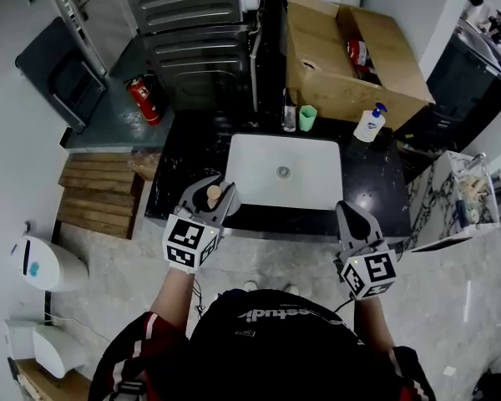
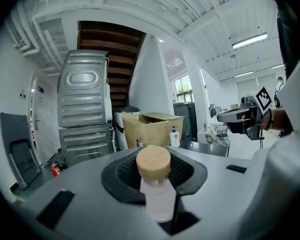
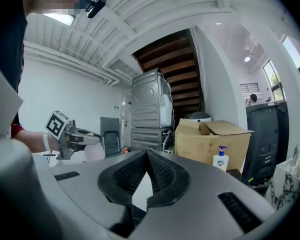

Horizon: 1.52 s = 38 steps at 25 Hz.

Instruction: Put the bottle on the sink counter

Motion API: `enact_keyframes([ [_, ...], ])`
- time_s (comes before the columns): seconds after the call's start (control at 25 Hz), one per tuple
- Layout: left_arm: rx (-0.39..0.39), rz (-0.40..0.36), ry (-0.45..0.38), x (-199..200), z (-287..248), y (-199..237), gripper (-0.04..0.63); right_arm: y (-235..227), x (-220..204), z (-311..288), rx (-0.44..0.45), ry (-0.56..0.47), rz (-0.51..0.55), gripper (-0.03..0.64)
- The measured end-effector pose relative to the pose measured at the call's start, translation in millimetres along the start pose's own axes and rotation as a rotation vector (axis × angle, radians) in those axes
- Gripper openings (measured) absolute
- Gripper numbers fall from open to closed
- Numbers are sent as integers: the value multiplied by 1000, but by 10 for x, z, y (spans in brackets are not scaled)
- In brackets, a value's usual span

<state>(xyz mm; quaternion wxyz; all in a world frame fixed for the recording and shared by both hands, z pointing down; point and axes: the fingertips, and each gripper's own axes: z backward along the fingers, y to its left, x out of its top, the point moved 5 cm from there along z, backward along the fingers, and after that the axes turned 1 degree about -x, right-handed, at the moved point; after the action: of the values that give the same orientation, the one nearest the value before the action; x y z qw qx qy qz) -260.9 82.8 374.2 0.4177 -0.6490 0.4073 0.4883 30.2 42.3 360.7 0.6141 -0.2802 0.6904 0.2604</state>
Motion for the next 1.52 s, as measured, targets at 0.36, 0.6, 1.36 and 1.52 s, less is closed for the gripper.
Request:
enact_keyframes([
  [0.36,8,4,-7,44,-20,-57,112,-35,31,17,11,-27,5,37],
  [0.6,15,7,-9,74,-75,-156,110,-121,-1,73,23,-20,-6,37],
  [1.36,16,-20,8,326,-568,-757,110,-722,-132,298,85,-26,-30,38],
  [1.52,-30,-27,9,346,-854,-848,110,-917,-162,251,57,-23,-39,37],
])
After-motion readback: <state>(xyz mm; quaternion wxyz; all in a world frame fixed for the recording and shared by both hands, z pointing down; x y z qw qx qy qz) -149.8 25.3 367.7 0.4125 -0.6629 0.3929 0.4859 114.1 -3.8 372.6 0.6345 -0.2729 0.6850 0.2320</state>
